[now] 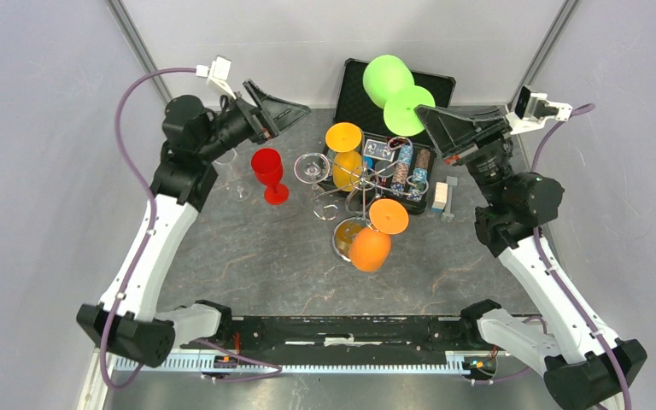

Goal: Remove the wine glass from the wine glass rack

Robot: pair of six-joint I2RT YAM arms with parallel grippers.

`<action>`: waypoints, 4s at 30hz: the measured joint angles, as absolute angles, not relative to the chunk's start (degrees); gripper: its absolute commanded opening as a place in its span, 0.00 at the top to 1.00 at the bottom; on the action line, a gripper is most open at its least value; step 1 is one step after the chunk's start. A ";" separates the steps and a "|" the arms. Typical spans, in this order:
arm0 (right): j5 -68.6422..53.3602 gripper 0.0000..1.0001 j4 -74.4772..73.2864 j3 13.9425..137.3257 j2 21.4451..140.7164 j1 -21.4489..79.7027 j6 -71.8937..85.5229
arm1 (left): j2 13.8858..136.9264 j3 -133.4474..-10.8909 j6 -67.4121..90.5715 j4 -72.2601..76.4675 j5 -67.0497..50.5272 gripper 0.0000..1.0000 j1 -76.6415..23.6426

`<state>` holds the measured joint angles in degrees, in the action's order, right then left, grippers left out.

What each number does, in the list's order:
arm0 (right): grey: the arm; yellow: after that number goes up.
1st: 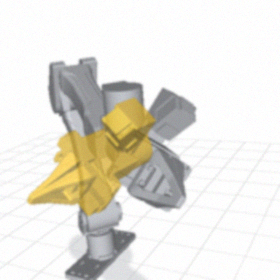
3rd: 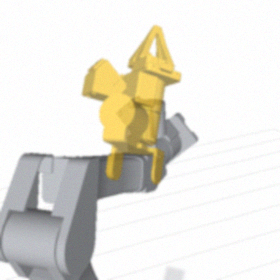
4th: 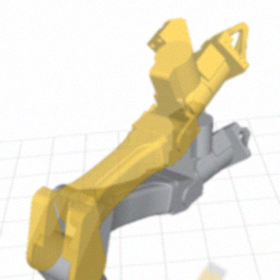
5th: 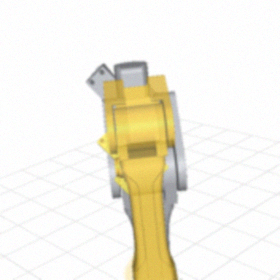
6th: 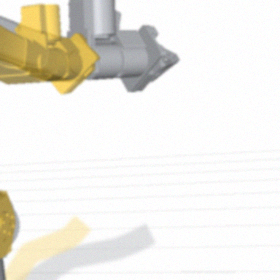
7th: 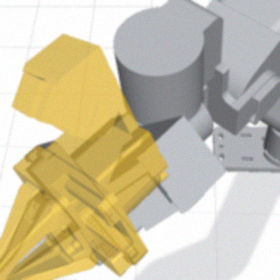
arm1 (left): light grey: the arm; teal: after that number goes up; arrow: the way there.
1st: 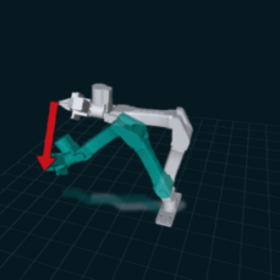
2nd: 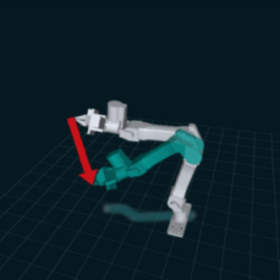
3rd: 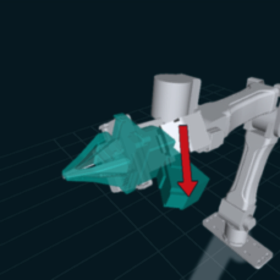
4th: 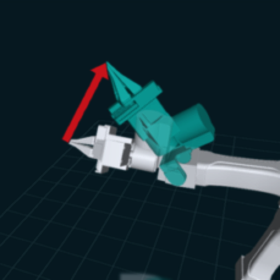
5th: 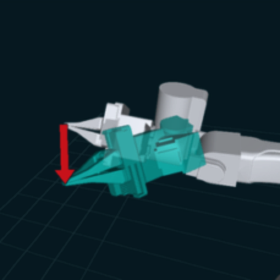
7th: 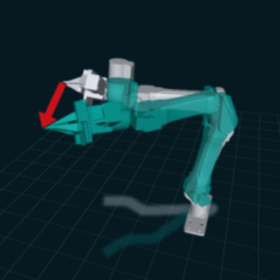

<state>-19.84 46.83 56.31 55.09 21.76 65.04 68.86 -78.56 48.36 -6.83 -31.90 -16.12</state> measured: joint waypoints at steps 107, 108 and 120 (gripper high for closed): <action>-4.34 0.32 13.17 55.77 44.12 20.86 37.65 | 68.20 -99.11 18.09 -70.04 35.83 0.98 -26.76; -3.60 0.32 11.07 56.29 44.21 20.88 36.40 | 68.66 -97.47 18.02 -70.67 35.20 0.98 -26.76; -2.48 0.27 -8.49 63.55 42.57 20.88 23.42 | 70.87 -74.52 17.58 -68.88 25.50 0.98 -23.27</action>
